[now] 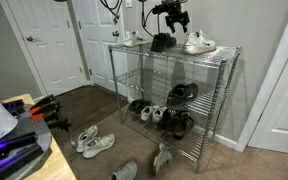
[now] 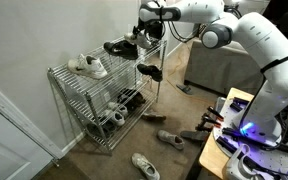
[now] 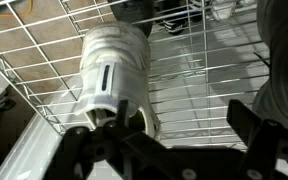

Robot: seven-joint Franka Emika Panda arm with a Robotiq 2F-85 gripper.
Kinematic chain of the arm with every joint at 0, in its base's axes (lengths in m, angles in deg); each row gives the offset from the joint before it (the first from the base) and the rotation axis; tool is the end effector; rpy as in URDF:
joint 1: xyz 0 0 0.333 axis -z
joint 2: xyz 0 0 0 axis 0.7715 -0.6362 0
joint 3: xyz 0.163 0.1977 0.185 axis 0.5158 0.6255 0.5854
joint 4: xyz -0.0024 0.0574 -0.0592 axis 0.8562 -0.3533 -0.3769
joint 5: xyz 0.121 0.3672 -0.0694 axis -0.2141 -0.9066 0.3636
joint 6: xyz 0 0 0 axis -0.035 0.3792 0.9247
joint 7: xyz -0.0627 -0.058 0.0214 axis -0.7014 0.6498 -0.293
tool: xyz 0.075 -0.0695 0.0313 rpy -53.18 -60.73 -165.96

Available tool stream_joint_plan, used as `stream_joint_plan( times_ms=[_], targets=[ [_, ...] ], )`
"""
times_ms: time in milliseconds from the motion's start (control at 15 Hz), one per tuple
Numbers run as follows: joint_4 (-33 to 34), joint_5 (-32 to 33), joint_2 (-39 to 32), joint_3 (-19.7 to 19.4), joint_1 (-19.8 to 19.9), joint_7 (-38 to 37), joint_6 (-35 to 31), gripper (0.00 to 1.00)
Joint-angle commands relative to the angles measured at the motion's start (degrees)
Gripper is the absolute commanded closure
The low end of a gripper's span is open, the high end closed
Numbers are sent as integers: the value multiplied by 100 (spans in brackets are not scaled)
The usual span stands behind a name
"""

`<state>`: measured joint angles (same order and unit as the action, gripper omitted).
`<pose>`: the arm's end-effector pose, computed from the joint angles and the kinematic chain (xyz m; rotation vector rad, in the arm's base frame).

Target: Move the right sneaker on the top shelf to the left.

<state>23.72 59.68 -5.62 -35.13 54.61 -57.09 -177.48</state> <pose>0.8212 -0.1083 0.3833 2.9429 -0.3205 0.5822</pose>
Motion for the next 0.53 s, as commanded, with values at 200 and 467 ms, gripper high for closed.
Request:
stream_joint_plan(
  times_ms=[200,467],
  targets=[
    [738,348,-477,-281,-6,-6,-326,0],
    [833,322,-632,-327,14,38,-156,0]
  ],
)
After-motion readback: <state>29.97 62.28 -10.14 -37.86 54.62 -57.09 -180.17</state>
